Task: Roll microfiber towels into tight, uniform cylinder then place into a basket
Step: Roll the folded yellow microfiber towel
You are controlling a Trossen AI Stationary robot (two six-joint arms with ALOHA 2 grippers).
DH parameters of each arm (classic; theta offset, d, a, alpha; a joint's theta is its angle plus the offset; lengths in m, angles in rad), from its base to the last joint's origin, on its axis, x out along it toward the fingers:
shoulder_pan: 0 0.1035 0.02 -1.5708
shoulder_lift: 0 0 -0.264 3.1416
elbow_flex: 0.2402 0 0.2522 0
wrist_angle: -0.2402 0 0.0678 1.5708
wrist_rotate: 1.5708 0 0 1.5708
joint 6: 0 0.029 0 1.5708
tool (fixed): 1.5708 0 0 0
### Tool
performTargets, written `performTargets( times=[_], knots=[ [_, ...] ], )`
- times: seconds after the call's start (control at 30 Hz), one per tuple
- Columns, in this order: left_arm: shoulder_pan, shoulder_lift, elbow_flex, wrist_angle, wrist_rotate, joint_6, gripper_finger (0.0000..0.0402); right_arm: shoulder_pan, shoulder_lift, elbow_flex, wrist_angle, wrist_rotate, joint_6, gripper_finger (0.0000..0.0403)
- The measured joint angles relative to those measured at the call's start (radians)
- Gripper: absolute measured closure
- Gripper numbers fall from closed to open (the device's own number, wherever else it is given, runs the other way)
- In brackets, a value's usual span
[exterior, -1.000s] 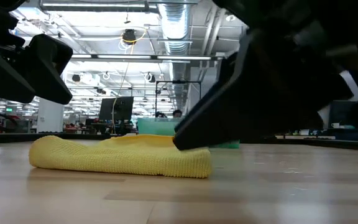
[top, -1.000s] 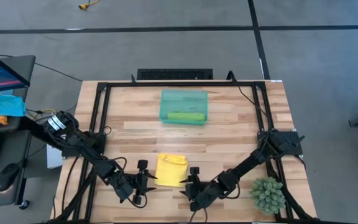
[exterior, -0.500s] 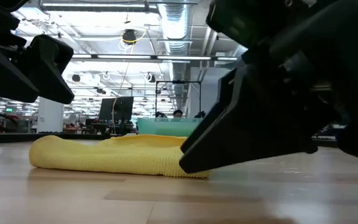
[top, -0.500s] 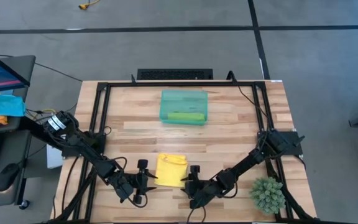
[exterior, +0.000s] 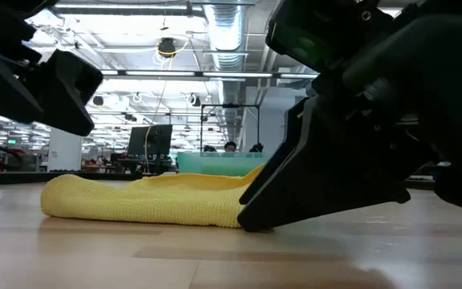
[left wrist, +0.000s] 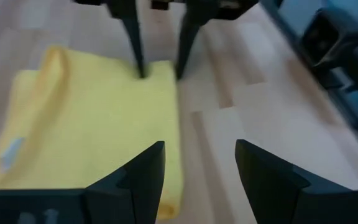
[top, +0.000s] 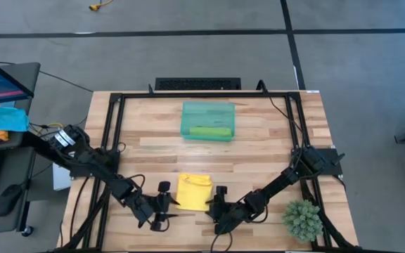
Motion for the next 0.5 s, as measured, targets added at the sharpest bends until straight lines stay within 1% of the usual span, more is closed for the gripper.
performTargets(
  times=[0.07,0.2,0.37,0.5],
  knots=[
    [0.022,0.000,0.001,0.019,0.047,-0.001,0.0212,0.000,-0.001,0.000,-0.002,-0.001,0.000,0.0204],
    [0.058,0.000,0.001,0.016,0.052,0.000,0.0212,0.000,-0.001,0.000,-0.005,-0.003,0.000,0.0213],
    [0.065,0.001,0.001,0.013,0.063,0.001,0.0212,0.000,-0.001,0.000,-0.007,-0.003,0.000,0.0218],
    [0.065,0.085,0.004,0.100,0.063,0.014,0.0212,-0.001,-0.001,0.000,-0.008,-0.003,0.000,0.0216]
  ],
)
